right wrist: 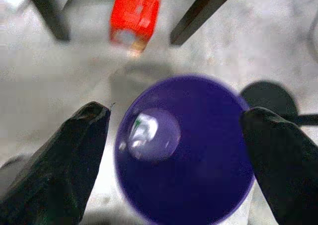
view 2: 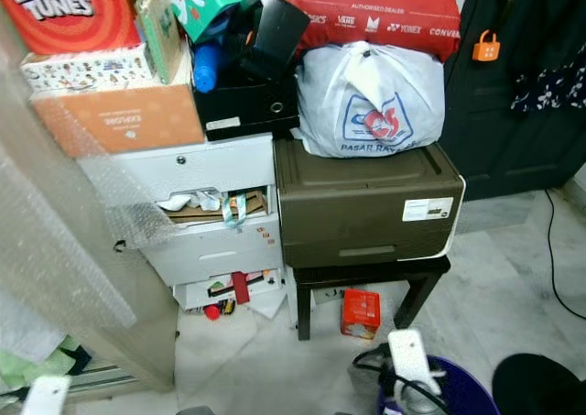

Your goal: Clean up the room

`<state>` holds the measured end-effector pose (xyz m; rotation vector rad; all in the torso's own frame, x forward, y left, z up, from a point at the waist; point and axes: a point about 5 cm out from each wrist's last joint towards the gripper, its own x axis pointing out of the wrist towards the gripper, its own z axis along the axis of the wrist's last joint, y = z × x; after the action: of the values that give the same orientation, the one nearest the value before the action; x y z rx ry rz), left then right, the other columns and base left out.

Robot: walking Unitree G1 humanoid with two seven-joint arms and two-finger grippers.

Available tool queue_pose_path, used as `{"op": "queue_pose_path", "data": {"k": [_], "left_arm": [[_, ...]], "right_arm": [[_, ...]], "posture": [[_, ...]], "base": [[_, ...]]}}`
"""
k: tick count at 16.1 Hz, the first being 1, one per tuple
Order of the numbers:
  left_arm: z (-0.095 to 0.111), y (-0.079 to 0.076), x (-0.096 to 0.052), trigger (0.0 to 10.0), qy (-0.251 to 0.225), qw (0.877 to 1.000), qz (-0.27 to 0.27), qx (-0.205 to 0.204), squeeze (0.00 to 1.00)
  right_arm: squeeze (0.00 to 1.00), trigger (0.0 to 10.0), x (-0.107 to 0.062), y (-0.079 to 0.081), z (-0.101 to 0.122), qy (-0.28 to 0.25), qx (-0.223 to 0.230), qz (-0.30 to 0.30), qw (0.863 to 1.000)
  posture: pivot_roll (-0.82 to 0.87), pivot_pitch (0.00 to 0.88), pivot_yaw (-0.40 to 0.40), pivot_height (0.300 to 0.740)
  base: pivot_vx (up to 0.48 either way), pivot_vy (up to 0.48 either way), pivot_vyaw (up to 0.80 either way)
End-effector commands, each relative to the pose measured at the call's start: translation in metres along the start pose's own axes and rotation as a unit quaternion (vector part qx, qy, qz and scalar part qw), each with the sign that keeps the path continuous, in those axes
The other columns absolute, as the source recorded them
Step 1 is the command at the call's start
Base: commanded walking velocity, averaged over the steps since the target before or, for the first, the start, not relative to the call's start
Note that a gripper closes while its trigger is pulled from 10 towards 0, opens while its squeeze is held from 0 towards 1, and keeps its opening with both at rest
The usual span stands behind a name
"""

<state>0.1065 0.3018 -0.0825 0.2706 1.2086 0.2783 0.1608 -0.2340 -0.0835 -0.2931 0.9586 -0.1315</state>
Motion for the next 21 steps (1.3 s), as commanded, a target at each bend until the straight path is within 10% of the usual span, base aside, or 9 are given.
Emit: {"op": "queue_pose_path", "data": {"k": [1,5,21], "left_arm": [[0.003,0.0,0.0,10.0,0.002,1.0,-0.003,0.009,0.0],[0.006,-0.003,0.001,10.0,0.019,0.997,-0.007,0.071,0.0],[-0.024,-0.022,-0.002,10.0,0.054,0.997,-0.012,-0.044,0.0]], "right_arm": [[0.0,10.0,0.0,0.0,0.0,0.007,0.0,0.003,1.0],[0.0,10.0,0.003,0.001,0.007,0.005,-0.02,0.02,1.0],[0.0,10.0,0.006,-0.005,0.021,0.004,-0.062,0.03,0.998]], "posture": [[-0.03,0.0,0.027,0.74],[-0.05,0.008,0.021,0.74],[-0.04,0.032,-0.022,0.74]], "base": [[0.0,0.0,0.8],[0.0,0.0,0.8],[0.0,0.0,0.8]]}}
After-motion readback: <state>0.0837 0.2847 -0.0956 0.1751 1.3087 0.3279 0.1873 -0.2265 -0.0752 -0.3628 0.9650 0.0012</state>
